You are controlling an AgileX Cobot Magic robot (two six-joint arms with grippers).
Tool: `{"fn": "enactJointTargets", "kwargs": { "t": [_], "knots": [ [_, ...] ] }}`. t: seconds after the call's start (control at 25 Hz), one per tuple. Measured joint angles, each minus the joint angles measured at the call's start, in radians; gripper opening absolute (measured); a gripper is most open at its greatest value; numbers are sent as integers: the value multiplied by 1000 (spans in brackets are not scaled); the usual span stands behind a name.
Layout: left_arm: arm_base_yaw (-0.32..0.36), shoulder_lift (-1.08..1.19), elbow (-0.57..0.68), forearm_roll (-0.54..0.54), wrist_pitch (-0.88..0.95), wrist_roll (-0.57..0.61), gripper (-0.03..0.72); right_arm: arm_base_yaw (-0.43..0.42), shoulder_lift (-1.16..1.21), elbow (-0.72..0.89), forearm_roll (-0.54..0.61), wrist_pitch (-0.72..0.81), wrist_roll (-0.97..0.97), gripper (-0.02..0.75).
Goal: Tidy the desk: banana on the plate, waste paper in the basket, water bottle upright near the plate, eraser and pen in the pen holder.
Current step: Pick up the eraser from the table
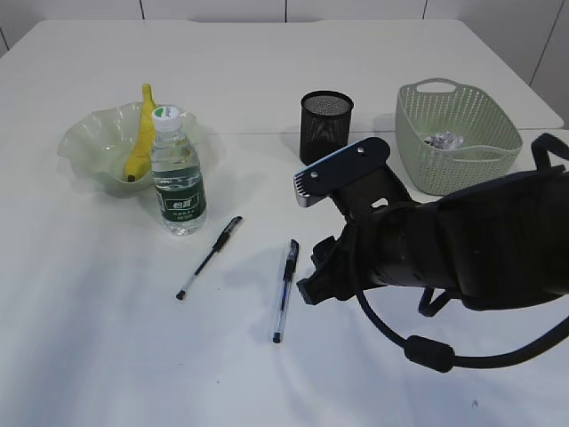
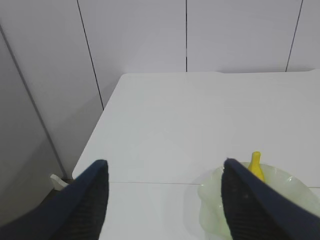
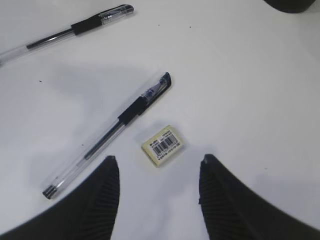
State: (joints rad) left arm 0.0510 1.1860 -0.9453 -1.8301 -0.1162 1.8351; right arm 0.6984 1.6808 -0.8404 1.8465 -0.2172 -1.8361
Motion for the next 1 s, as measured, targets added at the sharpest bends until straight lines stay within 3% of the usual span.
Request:
{"fn": "enactJointTargets", "kwargs": {
  "t": [0.44,1.0],
  "knots": [
    [0,0,0,0,0,0,496,0,4,0,0,66,262,389],
    [0,0,31,0,0,0,496,0,4,0,-3,107,400,389]
  ]
}}
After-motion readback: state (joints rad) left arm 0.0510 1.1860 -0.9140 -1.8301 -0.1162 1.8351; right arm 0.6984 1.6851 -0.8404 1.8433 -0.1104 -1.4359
